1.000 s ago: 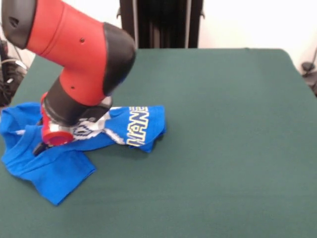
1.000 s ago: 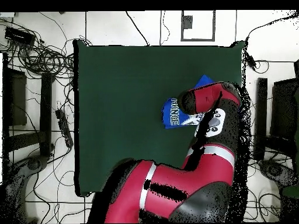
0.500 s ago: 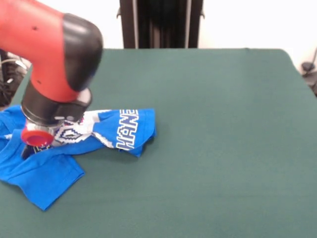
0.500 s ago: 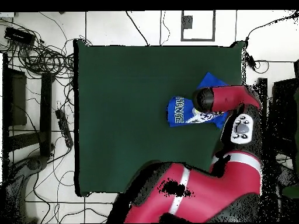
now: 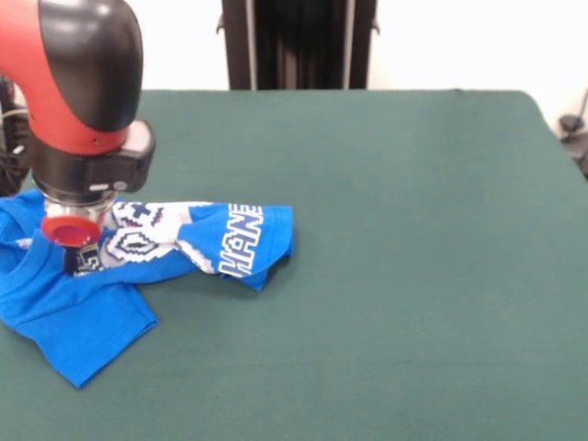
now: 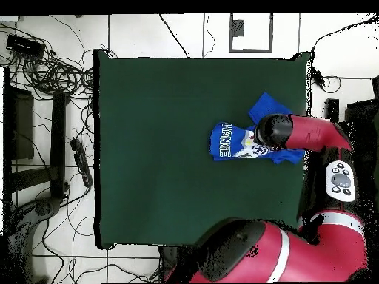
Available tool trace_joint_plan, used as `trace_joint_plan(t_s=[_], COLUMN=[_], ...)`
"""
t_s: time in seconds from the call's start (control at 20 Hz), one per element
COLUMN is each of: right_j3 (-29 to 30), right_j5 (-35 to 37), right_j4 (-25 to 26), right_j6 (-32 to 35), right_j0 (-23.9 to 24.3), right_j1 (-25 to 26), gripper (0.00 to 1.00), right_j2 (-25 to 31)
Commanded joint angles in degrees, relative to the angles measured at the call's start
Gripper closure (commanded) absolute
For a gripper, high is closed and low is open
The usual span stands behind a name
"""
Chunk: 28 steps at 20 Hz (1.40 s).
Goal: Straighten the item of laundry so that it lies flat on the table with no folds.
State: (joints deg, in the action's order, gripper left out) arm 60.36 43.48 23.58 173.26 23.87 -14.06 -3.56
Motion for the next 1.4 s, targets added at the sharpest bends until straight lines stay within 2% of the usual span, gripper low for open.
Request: trace_joint_plan(t_s=[0.05,0.2,0.55,1.15,1.3,1.4], right_j3=[9.75,9.84,10.37,11.71,8.78,4.63], right_j5=[6.39,4.74,5.91,3.22,6.01,6.72], right_j4=[-2.69,-1.69,-1.83,0.62,3.98,10.16], right_j6=[-17.75,-17.09,-18.33,-17.81,-16.12,-11.92], right_j0=[-2.39,-3.02,-2.27,-4.20,-8.22,-14.01], right_j1=[-1.18,-1.52,-1.62,-4.83,-5.87,-5.70], gripper=[0.00,0.00,0.00,0.00,0.00,0.00], right_j2=[11.34,10.79,12.28,11.50,6.85,-0.34])
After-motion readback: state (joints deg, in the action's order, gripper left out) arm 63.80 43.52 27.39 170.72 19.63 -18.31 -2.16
